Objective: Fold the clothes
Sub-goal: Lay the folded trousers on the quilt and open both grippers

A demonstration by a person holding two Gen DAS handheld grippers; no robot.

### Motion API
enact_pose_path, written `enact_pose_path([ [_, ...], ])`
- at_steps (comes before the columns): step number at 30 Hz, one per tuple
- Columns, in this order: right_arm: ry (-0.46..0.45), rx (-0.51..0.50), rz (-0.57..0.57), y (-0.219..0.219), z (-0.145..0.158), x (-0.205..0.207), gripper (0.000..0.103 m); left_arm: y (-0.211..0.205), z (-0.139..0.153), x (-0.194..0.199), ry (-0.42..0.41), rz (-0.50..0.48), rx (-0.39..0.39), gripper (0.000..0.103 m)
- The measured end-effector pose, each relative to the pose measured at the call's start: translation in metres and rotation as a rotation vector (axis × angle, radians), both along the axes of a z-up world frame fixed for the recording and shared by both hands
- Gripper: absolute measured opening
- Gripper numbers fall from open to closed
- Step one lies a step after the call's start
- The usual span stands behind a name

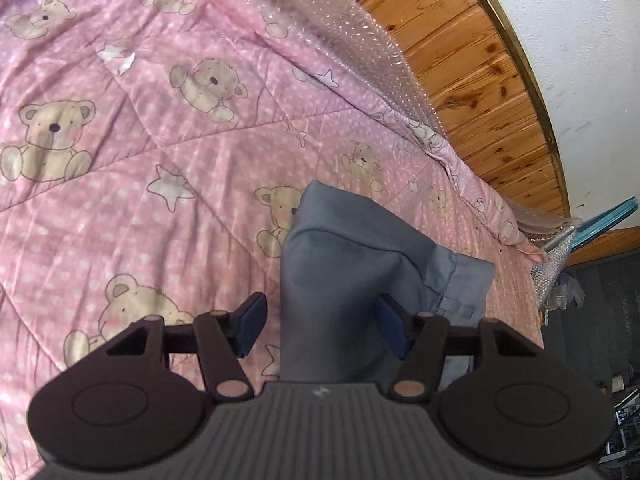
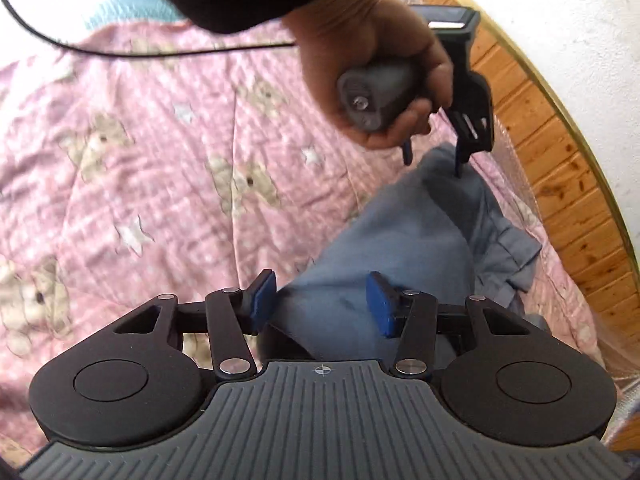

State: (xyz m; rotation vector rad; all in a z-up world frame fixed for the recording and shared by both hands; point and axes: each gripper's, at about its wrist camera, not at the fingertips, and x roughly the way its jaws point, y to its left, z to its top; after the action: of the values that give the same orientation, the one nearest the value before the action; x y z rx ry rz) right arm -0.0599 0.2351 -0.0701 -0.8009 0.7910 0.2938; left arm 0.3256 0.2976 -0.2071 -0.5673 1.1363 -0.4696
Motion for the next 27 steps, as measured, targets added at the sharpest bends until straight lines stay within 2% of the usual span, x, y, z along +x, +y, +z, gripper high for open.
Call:
enact_pose_path([
  [2, 0.019, -0.027, 0.015, 0.001, -0.001, -0.002, 0.029, -0.002, -0.005, 0.006, 0.025, -0.007, -0.023, 0.035],
  [3, 0.031, -0.018, 0.003, 0.000, 0.001, -0.002, 0.015, -0.002, -0.005, 0.008, 0.026, -0.016, -0.026, 0.022],
  [4, 0.042, -0.009, -0.008, -0.001, 0.003, -0.003, 0.007, -0.003, -0.003, 0.010, 0.018, -0.031, -0.021, 0.012],
  [7, 0.080, 0.067, -0.059, -0.010, 0.018, -0.002, 0.003, 0.004, 0.009, 0.013, 0.004, -0.058, -0.068, 0.006],
  [10, 0.130, 0.148, -0.061, -0.007, 0.031, -0.013, 0.001, 0.009, 0.017, 0.018, -0.003, -0.079, -0.073, 0.006],
  [11, 0.150, 0.164, -0.052, -0.003, 0.032, -0.016, 0.000, 0.008, 0.016, 0.021, -0.002, -0.089, -0.052, 0.006],
  [13, 0.199, 0.180, -0.037, 0.007, 0.022, -0.020, 0.000, 0.005, 0.007, 0.026, 0.015, -0.093, 0.000, 0.006],
  [16, 0.286, 0.226, -0.033, 0.017, 0.002, -0.033, 0.000, 0.007, -0.003, 0.030, 0.039, -0.076, 0.003, 0.006],
  [18, 0.249, 0.256, -0.018, 0.015, 0.009, -0.046, 0.000, 0.008, -0.002, 0.027, 0.035, -0.074, -0.009, 0.009],
  [20, 0.198, 0.326, -0.041, 0.005, 0.034, -0.050, 0.000, 0.012, -0.001, 0.024, 0.033, -0.068, -0.022, 0.016],
  [21, 0.162, 0.348, -0.065, -0.002, 0.047, -0.049, 0.007, 0.015, 0.000, 0.021, 0.034, -0.059, -0.031, 0.021],
  [23, 0.085, 0.349, -0.116, -0.014, 0.061, -0.045, 0.029, 0.021, 0.000, 0.014, 0.038, -0.048, -0.050, 0.035],
  [24, 0.054, 0.338, -0.134, -0.019, 0.062, -0.042, 0.047, 0.023, -0.001, 0.010, 0.039, -0.041, -0.051, 0.042],
  [25, 0.027, 0.330, -0.149, -0.023, 0.062, -0.039, 0.050, 0.024, -0.002, 0.006, 0.040, -0.038, -0.057, 0.044],
  [27, -0.004, 0.386, -0.202, -0.038, 0.063, -0.026, 0.047, 0.022, -0.005, 0.002, 0.043, -0.044, -0.075, 0.043],
])
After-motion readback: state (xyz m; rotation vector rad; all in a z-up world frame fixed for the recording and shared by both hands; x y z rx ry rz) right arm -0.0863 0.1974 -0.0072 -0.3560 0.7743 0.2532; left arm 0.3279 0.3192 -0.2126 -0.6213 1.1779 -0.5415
